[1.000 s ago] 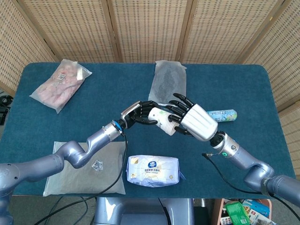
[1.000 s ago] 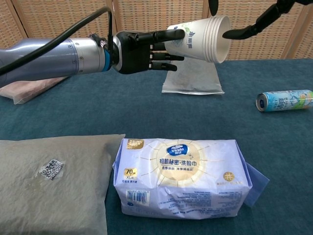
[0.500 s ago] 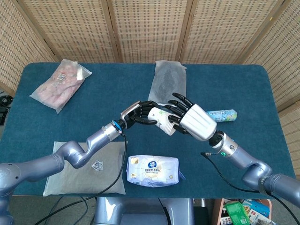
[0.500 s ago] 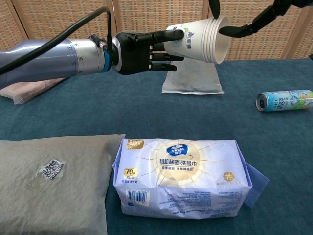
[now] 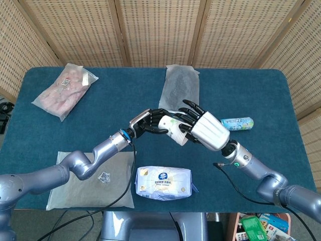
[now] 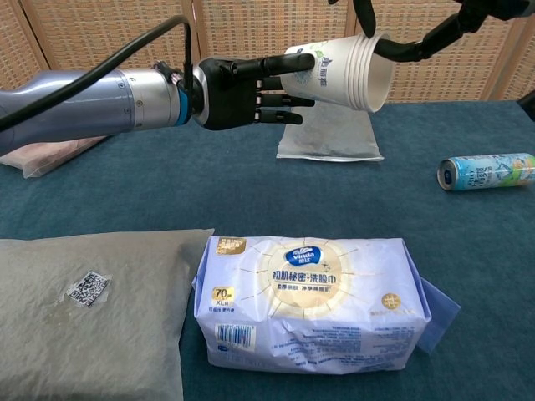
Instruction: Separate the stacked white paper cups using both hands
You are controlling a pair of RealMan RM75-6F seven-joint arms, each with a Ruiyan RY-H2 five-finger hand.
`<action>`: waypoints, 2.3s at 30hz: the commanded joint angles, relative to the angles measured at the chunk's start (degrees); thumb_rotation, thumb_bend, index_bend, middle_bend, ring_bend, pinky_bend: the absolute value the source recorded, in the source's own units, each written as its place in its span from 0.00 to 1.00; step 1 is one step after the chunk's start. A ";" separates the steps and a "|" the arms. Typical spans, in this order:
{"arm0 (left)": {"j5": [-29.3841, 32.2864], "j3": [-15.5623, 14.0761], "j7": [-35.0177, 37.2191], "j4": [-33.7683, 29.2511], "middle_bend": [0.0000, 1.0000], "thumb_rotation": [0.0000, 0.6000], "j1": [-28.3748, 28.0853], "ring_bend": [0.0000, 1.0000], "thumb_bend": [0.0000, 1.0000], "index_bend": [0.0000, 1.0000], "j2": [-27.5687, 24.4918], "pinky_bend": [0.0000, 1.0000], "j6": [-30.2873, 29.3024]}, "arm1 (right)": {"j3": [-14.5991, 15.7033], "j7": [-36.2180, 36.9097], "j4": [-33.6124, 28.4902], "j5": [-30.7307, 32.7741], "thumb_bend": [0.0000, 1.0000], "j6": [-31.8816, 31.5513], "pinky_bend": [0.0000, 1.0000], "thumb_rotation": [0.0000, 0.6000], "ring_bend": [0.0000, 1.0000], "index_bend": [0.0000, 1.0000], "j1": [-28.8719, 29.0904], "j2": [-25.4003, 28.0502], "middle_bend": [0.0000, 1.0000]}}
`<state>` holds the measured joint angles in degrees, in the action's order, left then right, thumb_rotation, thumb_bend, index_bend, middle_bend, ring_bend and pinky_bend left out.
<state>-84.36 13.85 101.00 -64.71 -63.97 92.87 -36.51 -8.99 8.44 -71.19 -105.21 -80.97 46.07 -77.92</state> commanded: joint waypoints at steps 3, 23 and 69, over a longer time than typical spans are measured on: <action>-0.01 -0.24 0.34 0.38 0.46 1.00 -0.20 0.44 0.20 0.47 0.25 0.50 -0.09 | 0.09 0.25 0.75 -0.14 0.62 -0.78 0.21 1.00 0.29 0.65 0.29 -0.46 0.42; 0.63 -0.82 1.89 1.47 0.46 1.00 0.15 0.44 0.20 0.47 0.29 0.50 -0.63 | 1.13 0.16 2.47 -0.25 0.64 -3.23 0.22 1.00 0.30 0.70 -0.10 -0.33 0.43; 4.28 -8.62 -73.27 24.48 0.46 1.00 14.88 0.44 0.20 0.47 -1.28 0.50 -11.71 | 15.93 -8.99 24.53 -8.98 0.64 6.30 0.23 1.00 0.30 0.70 -1.65 2.47 0.41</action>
<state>-83.37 4.61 40.72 -43.60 -52.18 88.41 -44.87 6.03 1.02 -46.38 -113.51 -76.09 43.74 -75.86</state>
